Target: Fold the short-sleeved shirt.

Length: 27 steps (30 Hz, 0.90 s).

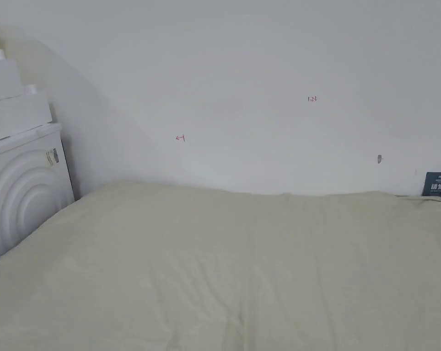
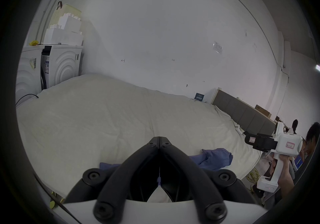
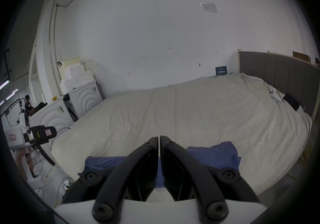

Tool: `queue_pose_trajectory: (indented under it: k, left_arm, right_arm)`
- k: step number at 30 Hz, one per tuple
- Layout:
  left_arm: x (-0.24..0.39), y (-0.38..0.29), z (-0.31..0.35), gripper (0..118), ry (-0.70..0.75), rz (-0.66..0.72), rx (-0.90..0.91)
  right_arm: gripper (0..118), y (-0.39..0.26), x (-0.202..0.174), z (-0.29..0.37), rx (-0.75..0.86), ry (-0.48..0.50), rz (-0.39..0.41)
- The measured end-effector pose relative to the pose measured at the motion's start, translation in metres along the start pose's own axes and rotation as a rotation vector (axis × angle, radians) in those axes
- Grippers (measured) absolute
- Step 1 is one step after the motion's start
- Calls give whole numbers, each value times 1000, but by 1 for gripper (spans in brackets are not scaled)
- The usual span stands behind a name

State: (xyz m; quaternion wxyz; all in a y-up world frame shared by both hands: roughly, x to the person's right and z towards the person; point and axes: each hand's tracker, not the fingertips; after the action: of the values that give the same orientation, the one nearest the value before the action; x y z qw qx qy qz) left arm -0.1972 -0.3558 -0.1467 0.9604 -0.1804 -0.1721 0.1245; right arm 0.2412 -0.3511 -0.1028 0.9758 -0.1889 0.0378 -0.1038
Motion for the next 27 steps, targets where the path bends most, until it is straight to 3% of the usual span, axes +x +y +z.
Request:
queue_pose_trajectory:
  k: [8, 12, 17, 18, 22, 23, 27]
  left_arm:
    - [-23, -5, -12, 1, -5, 34, -36]
    - [-59, -18, -20, 1, 16, 156, -105]
    - [-108, -31, -31, 4, 52, 213, -163]
    - [-118, -36, -35, 9, 47, 248, -181]
    - [-168, -68, -65, 89, -23, 368, -293]
    - [-177, -77, -73, 94, -27, 430, -309]
    - [-198, -107, -96, 94, -93, 575, -353]
  right_arm:
    - [3, -2, 5, -2, -2, 11, -40]
    - [3, -8, 5, 1, -16, 26, -34]
    - [3, -15, 4, 0, -52, 26, -60]
    - [3, -16, 4, -1, -59, 28, -65]
    - [3, -17, -2, -8, -99, 20, -67]
    - [3, -17, -4, -9, -104, 17, -62]
    - [3, -16, -10, -9, -124, 20, -48]
